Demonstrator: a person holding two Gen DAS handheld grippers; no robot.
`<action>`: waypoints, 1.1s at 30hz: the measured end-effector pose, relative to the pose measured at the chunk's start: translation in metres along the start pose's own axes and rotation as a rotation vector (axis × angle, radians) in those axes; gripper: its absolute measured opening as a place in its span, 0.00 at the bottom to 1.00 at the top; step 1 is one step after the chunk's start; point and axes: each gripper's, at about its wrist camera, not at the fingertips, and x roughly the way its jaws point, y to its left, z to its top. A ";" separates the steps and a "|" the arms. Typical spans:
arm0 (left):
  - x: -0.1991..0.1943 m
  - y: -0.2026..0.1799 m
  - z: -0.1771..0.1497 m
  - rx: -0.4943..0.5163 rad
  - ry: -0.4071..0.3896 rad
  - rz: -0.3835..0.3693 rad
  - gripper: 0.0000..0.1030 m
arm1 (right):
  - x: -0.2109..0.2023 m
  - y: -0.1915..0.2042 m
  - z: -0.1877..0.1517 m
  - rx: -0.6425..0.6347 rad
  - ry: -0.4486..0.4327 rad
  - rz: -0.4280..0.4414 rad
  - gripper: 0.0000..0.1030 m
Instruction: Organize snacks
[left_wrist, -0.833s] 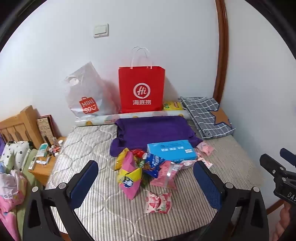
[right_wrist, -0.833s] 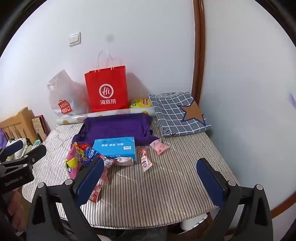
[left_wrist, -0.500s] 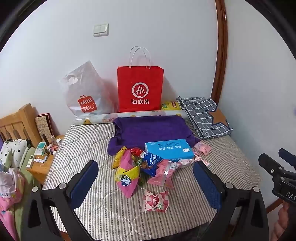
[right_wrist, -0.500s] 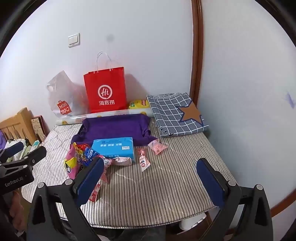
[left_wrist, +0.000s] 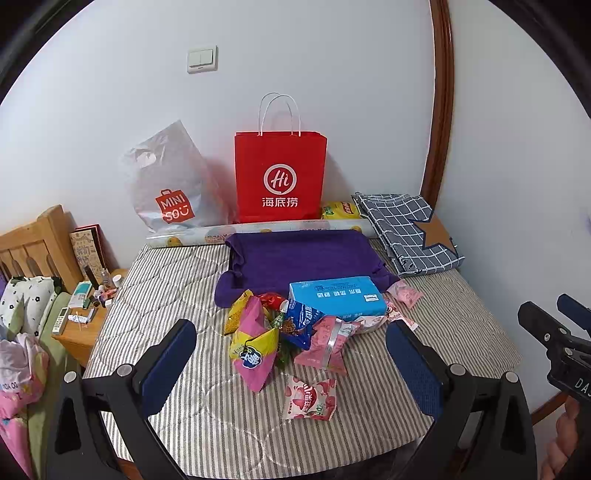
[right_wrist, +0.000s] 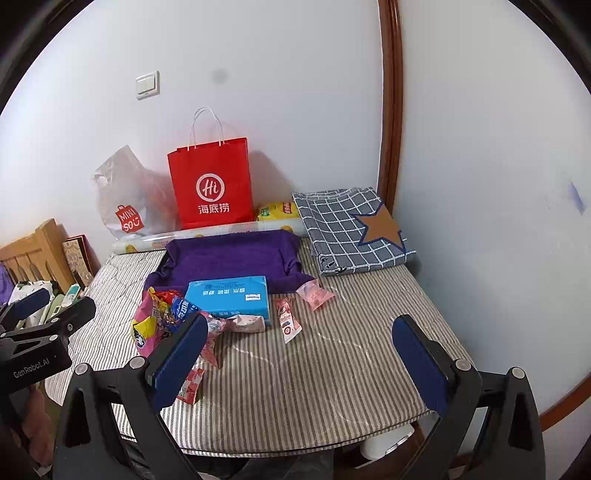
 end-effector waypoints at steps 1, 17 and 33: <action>0.000 0.000 0.000 0.000 -0.001 -0.001 1.00 | 0.000 0.000 0.000 0.001 0.000 -0.001 0.96; -0.002 0.004 0.001 -0.003 -0.003 0.006 1.00 | 0.000 0.006 0.001 0.000 -0.003 0.017 0.96; -0.002 0.007 0.000 -0.014 -0.003 0.004 1.00 | -0.003 0.008 0.000 0.000 -0.018 0.027 0.96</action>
